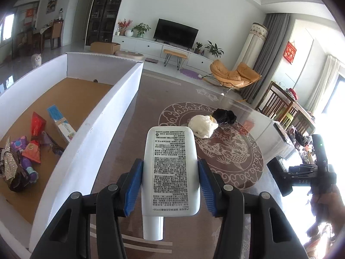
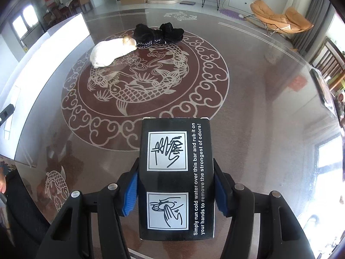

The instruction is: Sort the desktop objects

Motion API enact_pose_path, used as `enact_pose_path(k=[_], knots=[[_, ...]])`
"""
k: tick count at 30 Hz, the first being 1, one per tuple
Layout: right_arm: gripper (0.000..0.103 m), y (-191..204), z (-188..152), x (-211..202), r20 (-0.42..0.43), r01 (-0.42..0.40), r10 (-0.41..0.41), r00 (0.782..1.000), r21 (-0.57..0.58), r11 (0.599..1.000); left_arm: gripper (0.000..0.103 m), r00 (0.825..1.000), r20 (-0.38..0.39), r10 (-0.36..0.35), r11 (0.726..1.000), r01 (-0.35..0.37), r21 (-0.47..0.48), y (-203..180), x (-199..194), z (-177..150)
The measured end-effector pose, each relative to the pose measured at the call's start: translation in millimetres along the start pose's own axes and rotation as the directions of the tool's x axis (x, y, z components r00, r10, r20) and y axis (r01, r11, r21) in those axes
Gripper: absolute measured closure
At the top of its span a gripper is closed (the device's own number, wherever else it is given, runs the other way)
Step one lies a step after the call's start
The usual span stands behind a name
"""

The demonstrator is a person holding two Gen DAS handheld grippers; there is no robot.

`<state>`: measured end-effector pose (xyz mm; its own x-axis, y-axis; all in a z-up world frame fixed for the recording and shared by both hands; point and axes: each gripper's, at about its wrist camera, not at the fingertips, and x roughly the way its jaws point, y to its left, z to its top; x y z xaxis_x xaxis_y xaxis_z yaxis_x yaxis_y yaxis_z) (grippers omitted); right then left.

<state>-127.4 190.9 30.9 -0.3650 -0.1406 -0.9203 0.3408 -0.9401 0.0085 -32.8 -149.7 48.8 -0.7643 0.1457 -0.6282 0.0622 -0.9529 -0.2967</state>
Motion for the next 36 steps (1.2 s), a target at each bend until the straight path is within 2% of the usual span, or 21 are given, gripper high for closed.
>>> enact_pose_path(k=[3,6,9,11,14,16,17,18,20,22,24,26,27,29,31,33,35,36], knots=[[0.044,30.4,27.9,-21.3,0.042,-0.035,0.037,0.998,-0.044,0.998,0.052,0.998,0.049,0.028,0.999,-0.026,-0.041,30.2,-28.6,25.6],[0.044,80.1,66.9,-37.7,0.077,-0.091,0.099,0.992,-0.101,0.991,0.052,0.990,0.077,0.117,0.991,-0.111,-0.071,73.2,-49.6,49.8],[0.044,149.3,105.2,-57.0,0.117,-0.172,0.194,0.974,-0.177,0.969,0.052,0.976,0.064,0.206,0.973,-0.197,-0.122,127.6,-62.2,66.5],[0.044,206.5,125.7,-68.8,0.134,-0.255,0.290,0.948,-0.231,0.939,0.052,0.961,0.032,0.276,0.951,-0.268,-0.151,164.5,-64.1,72.4],[0.044,294.1,143.0,-81.2,0.127,-0.382,0.436,0.891,-0.311,0.870,0.052,0.938,-0.032,0.344,0.922,-0.344,-0.176,208.4,-60.3,72.2],[0.044,350.3,146.0,-78.7,0.102,-0.434,0.498,0.861,-0.362,0.825,0.052,0.928,-0.077,0.366,0.911,-0.374,-0.173,226.5,-54.1,65.3],[0.043,377.4,145.4,-72.8,0.086,-0.442,0.510,0.856,-0.388,0.808,0.052,0.922,-0.096,0.374,0.907,-0.386,-0.172,232.1,-50.9,60.9],[0.043,401.4,144.3,-64.7,0.070,-0.436,0.506,0.860,-0.413,0.799,0.052,0.917,-0.116,0.381,0.902,-0.396,-0.173,237.2,-47.9,56.2],[0.043,444.5,137.6,-37.2,0.021,-0.409,0.469,0.883,-0.455,0.791,0.052,0.905,-0.168,0.390,0.893,-0.416,-0.172,244.6,-39.4,45.9],[0.042,470.3,131.0,-8.5,-0.019,-0.385,0.427,0.904,-0.468,0.795,0.050,0.899,-0.191,0.395,0.890,-0.426,-0.165,248.0,-35.6,38.0],[0.034,482.7,126.8,13.2,-0.047,-0.371,0.397,0.917,-0.472,0.800,0.039,0.898,-0.189,0.398,0.889,-0.429,-0.162,244.9,-34.9,32.5],[0.029,478.8,123.6,16.4,-0.027,-0.372,0.407,0.913,-0.465,0.804,0.038,0.900,-0.146,0.410,0.887,-0.431,-0.164,234.8,-43.7,29.3],[0.028,471.0,122.9,12.5,-0.004,-0.387,0.432,0.902,-0.454,0.802,0.038,0.906,-0.119,0.407,0.892,-0.422,-0.163,225.1,-46.9,28.7],[0.015,443.8,121.1,-1.4,0.061,-0.407,0.477,0.877,-0.434,0.804,0.038,0.924,-0.070,0.376,0.911,-0.383,-0.155,198.2,-55.3,29.8],[0.008,405.7,113.0,-20.8,0.163,-0.383,0.483,0.860,-0.421,0.823,0.036,0.948,-0.024,0.316,0.940,-0.317,-0.126,161.4,-59.4,29.8],[0.002,359.6,103.5,-35.9,0.260,-0.341,0.463,0.848,-0.402,0.850,0.021,0.972,0.017,0.235,0.969,-0.234,-0.075,114.3,-60.2,27.8],[0.000,313.3,86.0,-44.9,0.334,-0.285,0.410,0.849,-0.364,0.887,0.007,0.989,0.043,0.145,0.989,-0.144,-0.022,66.3,-55.3,19.6],[0.000,289.0,77.9,-44.3,0.359,-0.251,0.371,0.857,-0.338,0.907,0.002,0.994,0.041,0.098,0.995,-0.098,0.005,43.2,-49.2,13.5]])
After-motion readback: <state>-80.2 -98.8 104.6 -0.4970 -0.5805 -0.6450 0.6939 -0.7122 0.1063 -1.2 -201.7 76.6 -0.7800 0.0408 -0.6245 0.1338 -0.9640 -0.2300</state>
